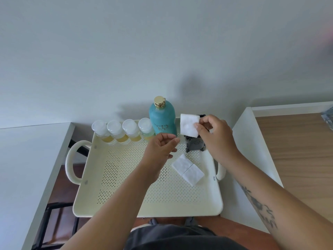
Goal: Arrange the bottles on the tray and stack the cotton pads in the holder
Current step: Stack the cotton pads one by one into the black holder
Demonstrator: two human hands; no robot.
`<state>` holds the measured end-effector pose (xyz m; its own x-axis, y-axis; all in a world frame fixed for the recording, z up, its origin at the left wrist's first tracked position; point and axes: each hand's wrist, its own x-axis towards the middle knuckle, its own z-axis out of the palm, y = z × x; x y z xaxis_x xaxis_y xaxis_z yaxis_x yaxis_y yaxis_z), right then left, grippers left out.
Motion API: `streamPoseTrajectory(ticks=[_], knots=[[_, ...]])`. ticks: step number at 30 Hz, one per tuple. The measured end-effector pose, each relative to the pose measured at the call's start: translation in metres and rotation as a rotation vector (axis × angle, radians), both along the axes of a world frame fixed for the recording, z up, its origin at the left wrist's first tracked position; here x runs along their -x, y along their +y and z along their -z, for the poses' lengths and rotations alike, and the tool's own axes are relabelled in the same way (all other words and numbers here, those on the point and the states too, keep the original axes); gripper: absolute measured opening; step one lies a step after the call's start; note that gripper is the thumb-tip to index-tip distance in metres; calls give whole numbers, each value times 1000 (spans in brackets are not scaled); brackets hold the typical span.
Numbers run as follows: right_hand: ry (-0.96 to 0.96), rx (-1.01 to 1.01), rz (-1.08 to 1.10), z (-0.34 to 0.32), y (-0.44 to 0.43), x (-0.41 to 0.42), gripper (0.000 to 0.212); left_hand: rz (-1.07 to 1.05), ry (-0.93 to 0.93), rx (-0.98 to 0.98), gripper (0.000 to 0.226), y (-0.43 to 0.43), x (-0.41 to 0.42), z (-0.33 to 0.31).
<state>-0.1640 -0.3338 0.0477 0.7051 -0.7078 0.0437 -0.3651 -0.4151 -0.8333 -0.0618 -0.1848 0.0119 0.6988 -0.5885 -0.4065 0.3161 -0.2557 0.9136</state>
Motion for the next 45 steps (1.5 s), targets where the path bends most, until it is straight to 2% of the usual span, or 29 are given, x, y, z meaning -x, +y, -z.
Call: streamPoseTrajectory(ticks=[5, 9, 20, 24, 26, 29, 37, 40, 45], knots=[[105, -56, 1, 0, -18, -8, 16, 35, -103, -225, 10, 7, 1, 28], [219, -37, -29, 5, -29, -14, 13, 166, -246, -427, 9, 12, 5, 54], [462, 405, -155, 13, -41, -23, 18, 357, -528, -654, 28, 2, 9, 78], [382, 606, -66, 11, -32, -19, 15, 404, -616, -740, 29, -3, 10, 83], [290, 670, -35, 10, -24, -14, 13, 411, -627, -739, 25, -3, 10, 85], [229, 748, -134, 19, -14, -6, 14, 413, -614, -711, 18, -2, 7, 88], [334, 710, -255, 38, -12, -1, 41, 410, -701, -663, 8, 6, 3, 88], [356, 684, -246, 39, -12, -3, 48, 315, -660, -634, 8, 14, 1, 86], [401, 677, -240, 41, -12, -3, 52, 81, -486, -395, 10, 26, -3, 71]])
